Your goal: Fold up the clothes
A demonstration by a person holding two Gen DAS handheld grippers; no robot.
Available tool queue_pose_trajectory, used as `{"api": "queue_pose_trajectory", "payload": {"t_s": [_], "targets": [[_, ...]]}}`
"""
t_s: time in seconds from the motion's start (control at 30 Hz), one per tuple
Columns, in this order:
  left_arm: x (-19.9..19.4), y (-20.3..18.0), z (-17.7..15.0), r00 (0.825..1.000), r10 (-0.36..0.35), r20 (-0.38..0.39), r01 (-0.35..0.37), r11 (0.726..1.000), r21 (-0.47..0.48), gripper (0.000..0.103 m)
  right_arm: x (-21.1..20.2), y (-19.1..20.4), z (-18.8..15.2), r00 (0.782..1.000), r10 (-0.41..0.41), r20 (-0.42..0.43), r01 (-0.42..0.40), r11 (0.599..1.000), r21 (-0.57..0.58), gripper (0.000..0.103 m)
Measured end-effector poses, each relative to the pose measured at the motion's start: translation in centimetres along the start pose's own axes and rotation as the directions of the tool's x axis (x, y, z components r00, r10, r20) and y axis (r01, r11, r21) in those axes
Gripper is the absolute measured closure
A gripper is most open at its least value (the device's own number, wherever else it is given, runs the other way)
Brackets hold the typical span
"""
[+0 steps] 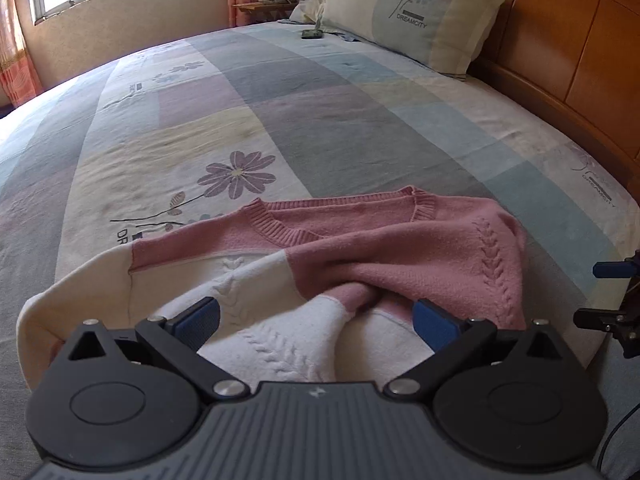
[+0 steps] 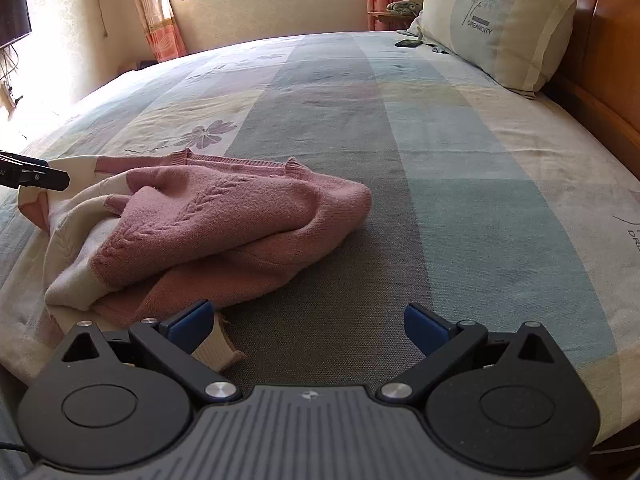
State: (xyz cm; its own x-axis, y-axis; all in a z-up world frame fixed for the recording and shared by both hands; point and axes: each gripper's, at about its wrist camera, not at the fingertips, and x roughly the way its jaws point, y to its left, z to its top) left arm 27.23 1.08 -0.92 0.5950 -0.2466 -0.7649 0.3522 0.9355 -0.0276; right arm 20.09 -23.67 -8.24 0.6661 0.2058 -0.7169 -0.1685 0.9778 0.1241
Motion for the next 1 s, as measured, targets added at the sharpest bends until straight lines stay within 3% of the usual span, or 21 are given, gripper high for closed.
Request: {"api": "queue_pose_trajectory", "payload": {"t_s": [0.23,0.37,0.47,0.57,0.7,0.77,0.93,1.0], "targets": [[1.5,-7.6,0.5,0.995,-0.103,0.008,0.102,0.992,0.076,0.001,-2.6,-0.3,-1.4,1.0,0.005,0.018,-0.005,1.0,0.028,0.0],[2.6,-11.9,1.0,0.997,-0.078,0.013,0.074,0.976,0.206,0.001,-3.6,-0.1,-2.1,1.0,0.01,0.025,-0.011,0.999,0.032,0.0],[4.6,-13.1,0.9,1.0,0.012,0.006,-0.014,0.952,0.306,0.001,-4.1,0.0,-2.2,0.999,0.015,0.032,-0.016,1.0,0.025,0.0],[6.5,-14.2,0.8,0.995,0.104,0.007,-0.098,0.91,0.403,0.001,-4.5,0.2,-2.4,0.999,0.015,0.038,-0.015,1.0,0.017,0.0],[6.2,-11.0,1.8,0.993,0.115,0.026,-0.118,0.942,0.313,0.0,-4.4,-0.6,-2.4,0.999,0.009,0.039,-0.01,0.999,0.037,0.0],[5.9,-9.3,2.2,0.987,0.155,0.051,-0.163,0.945,0.284,0.0,-4.1,-1.0,-2.3,0.999,0.009,0.033,-0.011,0.999,0.052,0.0],[6.3,-4.4,2.4,0.979,0.202,0.022,-0.202,0.963,0.178,0.0,-2.6,-0.9,-1.9,1.0,0.029,0.005,-0.029,0.997,0.069,0.0],[6.4,-3.0,2.1,0.983,0.185,0.007,-0.185,0.976,0.116,0.0,-2.2,-0.6,-1.8,0.999,0.047,-0.002,-0.047,0.996,0.071,0.0]]}}
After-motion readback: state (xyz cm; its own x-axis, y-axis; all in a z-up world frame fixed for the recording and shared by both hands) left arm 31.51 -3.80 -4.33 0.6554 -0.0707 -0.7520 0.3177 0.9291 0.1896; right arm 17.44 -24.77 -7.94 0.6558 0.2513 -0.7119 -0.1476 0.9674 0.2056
